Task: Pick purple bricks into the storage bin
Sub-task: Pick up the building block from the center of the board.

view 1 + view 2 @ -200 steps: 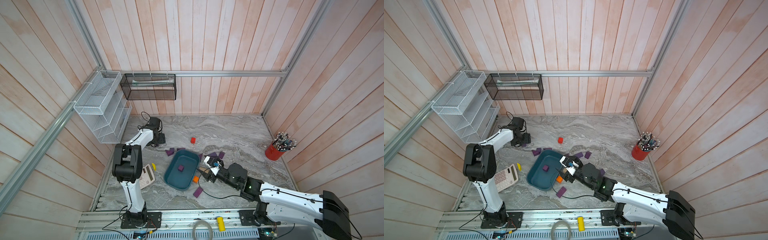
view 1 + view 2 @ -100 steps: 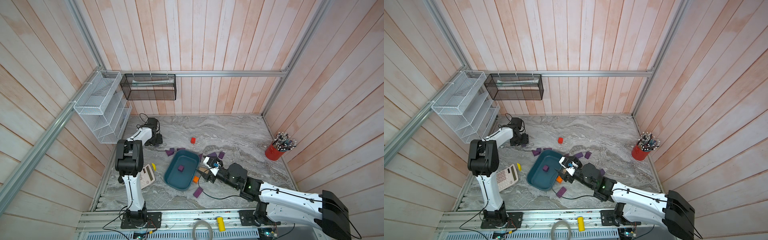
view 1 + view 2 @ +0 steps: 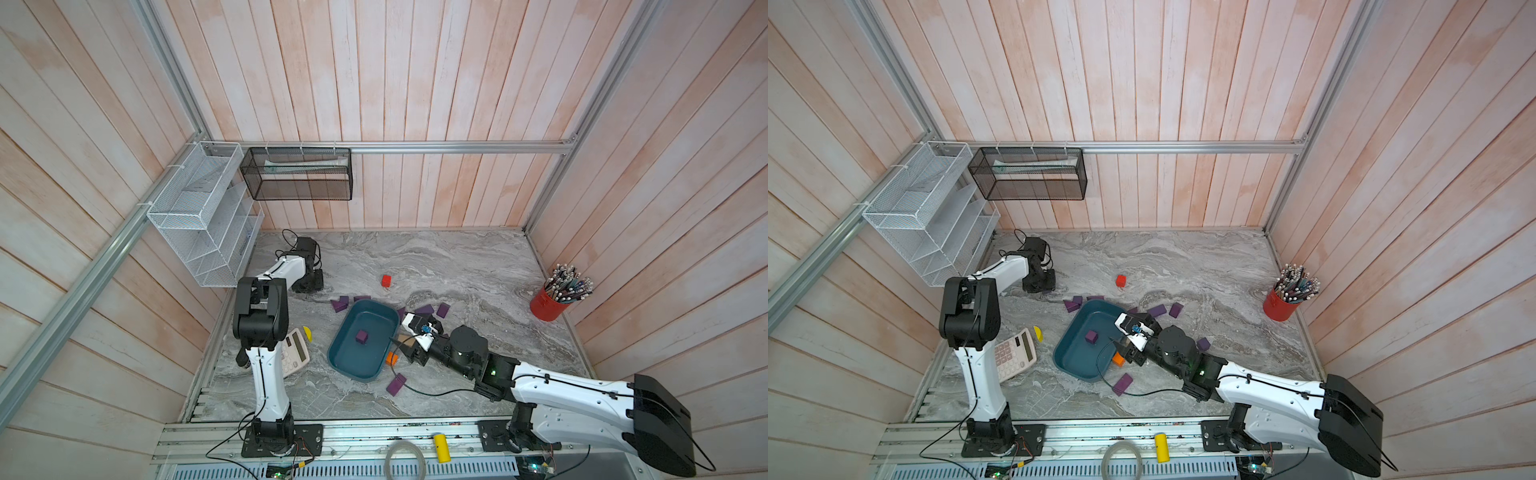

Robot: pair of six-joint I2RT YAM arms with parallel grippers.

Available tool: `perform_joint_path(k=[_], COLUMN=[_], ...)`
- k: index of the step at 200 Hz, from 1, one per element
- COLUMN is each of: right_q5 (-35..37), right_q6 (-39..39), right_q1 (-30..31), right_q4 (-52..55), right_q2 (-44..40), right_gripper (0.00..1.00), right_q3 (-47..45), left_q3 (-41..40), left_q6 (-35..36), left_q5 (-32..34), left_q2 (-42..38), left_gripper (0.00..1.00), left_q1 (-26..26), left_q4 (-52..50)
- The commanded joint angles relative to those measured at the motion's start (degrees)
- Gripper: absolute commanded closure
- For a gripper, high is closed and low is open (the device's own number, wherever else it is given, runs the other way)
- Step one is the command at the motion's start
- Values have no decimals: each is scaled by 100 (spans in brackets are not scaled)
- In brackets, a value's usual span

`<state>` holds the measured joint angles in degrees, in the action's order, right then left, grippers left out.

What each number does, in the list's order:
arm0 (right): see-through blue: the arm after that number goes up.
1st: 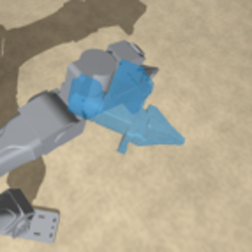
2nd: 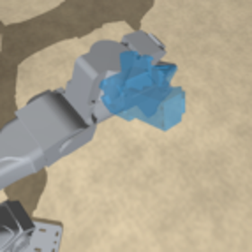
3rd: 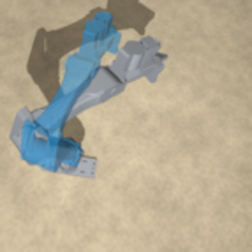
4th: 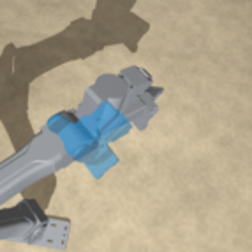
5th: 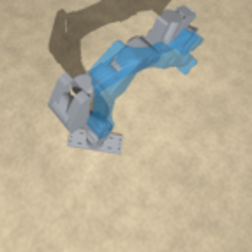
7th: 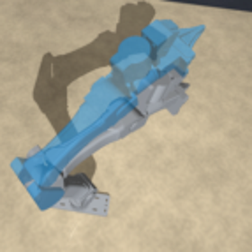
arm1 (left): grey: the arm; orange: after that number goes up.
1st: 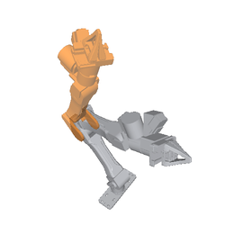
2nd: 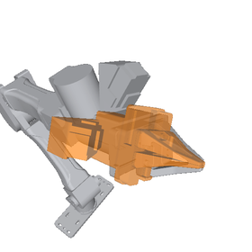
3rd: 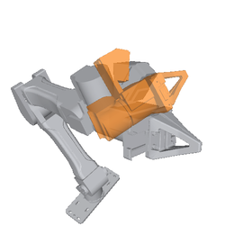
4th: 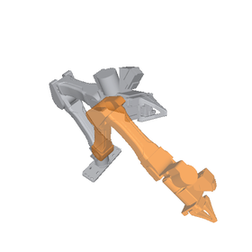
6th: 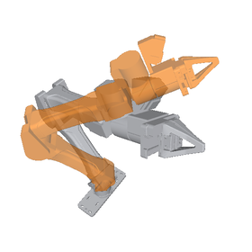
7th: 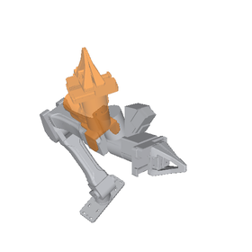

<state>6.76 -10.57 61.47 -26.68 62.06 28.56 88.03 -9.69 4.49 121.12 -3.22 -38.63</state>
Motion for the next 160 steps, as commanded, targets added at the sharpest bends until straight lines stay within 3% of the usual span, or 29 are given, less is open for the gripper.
perform_joint_path(k=[1,36,51,102,160], right_q5=[132,166,166,295,599], right_q6=[-21,11,26,98,700], right_q1=[12,-21,-30,-69,-410], right_q4=[-170,-248,-270,-272,-365], right_q2=[17,80,101,120,155], right_gripper=[24,25,25,25,26], right_q3=[159,161,166,165,149], left_q3=[109,110,123,120,125], left_q6=[39,61,47,24,-77], left_q5=[-18,9,42,34,-51], left_q2=[212,207,207,151,-258], left_gripper=[55,63,73,73,74], left_q1=[6,6,6,6,-2], left_q4=[-115,-145,-153,-134,-122])
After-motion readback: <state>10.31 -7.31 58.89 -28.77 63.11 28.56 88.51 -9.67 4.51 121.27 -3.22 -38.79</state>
